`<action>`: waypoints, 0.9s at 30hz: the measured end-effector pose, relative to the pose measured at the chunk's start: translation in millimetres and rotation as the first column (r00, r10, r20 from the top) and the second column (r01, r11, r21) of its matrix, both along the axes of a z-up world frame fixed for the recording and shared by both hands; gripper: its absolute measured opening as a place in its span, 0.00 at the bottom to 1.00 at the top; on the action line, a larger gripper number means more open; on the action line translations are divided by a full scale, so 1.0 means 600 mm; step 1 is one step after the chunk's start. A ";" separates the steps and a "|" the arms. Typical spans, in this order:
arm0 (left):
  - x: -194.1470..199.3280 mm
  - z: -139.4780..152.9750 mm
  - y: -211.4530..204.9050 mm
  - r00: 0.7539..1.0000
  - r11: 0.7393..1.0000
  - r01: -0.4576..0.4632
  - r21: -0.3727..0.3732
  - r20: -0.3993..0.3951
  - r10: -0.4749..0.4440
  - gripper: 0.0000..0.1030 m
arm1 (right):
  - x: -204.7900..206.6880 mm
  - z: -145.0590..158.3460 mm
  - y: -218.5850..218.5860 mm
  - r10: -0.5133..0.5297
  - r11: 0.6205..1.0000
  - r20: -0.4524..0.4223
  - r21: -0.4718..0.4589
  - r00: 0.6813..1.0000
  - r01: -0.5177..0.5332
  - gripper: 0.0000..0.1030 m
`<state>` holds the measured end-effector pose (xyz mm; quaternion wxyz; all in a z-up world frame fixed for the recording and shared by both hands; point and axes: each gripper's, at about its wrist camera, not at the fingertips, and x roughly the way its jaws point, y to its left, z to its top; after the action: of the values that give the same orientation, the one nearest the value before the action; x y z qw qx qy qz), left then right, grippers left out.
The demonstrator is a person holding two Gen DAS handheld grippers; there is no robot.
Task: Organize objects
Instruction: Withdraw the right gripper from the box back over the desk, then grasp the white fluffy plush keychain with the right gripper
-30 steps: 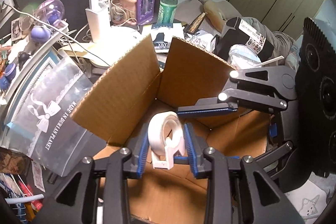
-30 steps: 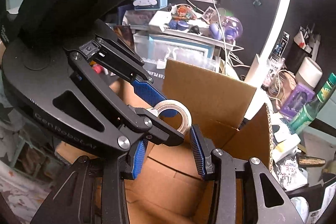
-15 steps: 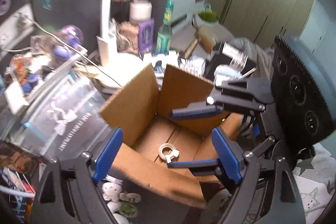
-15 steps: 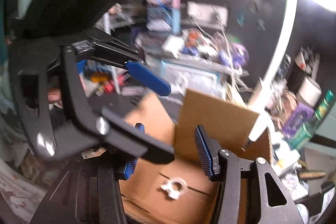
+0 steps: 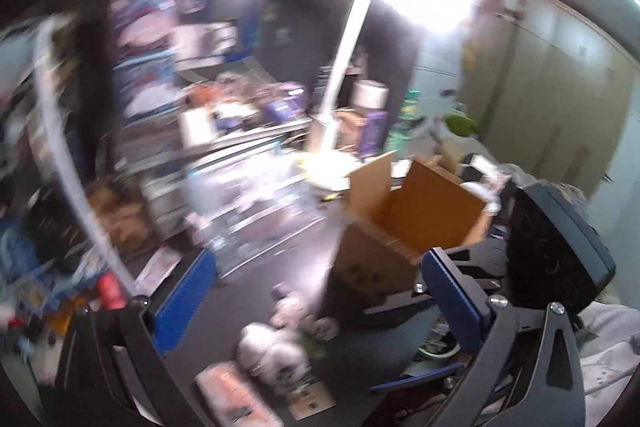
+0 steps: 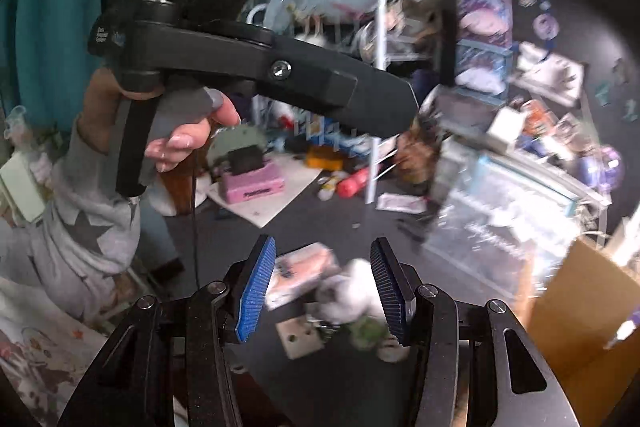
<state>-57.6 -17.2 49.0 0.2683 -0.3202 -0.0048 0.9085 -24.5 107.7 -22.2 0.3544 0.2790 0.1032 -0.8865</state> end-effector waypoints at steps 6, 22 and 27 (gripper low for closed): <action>0.017 -0.094 -0.068 0.990 0.991 -0.136 0.008 0.034 0.136 0.99 | -0.047 -0.093 -0.043 -0.009 1.000 0.117 0.024 0.993 0.006 0.58; 0.000 -0.224 -0.078 0.966 0.981 -0.188 0.036 0.186 0.178 0.99 | -0.155 -0.216 -0.046 -0.136 0.988 0.280 0.110 0.950 0.109 0.65; -0.007 -0.234 -0.078 0.961 0.982 -0.186 0.029 0.212 0.176 0.99 | -0.161 -0.213 -0.044 -0.140 0.987 0.276 0.113 0.951 0.112 0.47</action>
<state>-62.0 -64.3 -91.5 0.1898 -0.4052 -0.0841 0.8904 -121.3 81.1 -149.8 0.2943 0.4258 0.0759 -0.8523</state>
